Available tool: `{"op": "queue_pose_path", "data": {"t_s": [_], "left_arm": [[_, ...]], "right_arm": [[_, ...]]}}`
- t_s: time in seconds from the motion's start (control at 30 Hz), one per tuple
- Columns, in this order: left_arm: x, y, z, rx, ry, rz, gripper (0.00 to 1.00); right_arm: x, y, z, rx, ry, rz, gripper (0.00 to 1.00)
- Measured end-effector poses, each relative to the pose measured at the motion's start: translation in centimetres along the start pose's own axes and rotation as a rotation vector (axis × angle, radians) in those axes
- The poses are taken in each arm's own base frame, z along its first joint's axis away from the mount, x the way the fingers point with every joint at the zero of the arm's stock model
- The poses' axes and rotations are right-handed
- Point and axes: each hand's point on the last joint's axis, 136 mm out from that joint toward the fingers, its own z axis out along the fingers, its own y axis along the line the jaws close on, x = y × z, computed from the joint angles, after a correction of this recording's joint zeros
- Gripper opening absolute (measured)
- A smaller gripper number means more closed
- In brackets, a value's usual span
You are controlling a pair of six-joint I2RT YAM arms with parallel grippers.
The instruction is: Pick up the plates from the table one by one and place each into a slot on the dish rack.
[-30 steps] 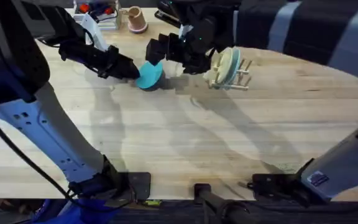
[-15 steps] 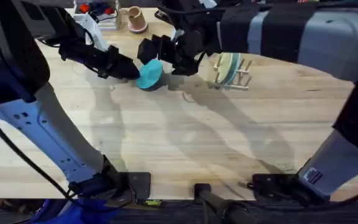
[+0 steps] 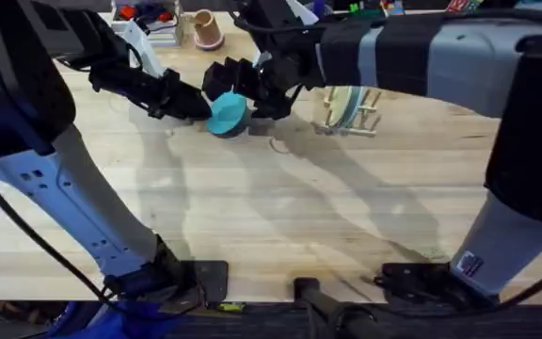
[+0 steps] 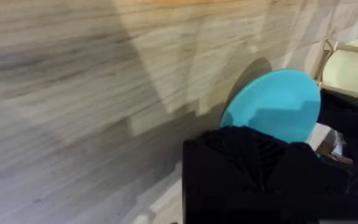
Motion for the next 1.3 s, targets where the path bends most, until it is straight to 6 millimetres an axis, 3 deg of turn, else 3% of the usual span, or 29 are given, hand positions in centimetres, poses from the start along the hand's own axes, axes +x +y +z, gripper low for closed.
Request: {"op": "queue_pose_path", "data": {"t_s": [0.4,0.63,0.97,1.03,1.2,1.23,1.3], "left_arm": [[0.0,0.0,0.0,0.0,-0.001,0.0,0.04],[0.0,0.0,0.0,0.0,-0.001,-0.002,0.039],[0.0,0.0,0.0,0.0,-0.001,-0.002,0.039],[0.0,0.0,0.0,0.0,-0.002,-0.001,0.04],[-0.1,0.0,0.0,-0.001,-0.002,-0.001,0.04],[-0.1,0.1,-0.1,0.0,-0.005,-0.002,0.04],[-0.2,0.1,-0.2,0.001,-0.008,-0.003,0.039]], "right_arm": [[0.3,0.8,0.3,-0.02,-0.005,-0.007,0.994],[0.7,-0.3,1.7,0.004,0.015,0.036,0.994],[0.6,-0.2,1.8,-0.001,0.011,0.056,0.98],[0.6,-0.2,1.8,-0.001,0.011,0.057,0.833],[0.6,-0.4,1.8,0.006,0.013,0.063,0.14],[0.5,-0.2,1.8,-0.004,0.017,0.07,0.062],[0.1,0.7,1.4,-0.034,0.006,0.062,0.035]]}}
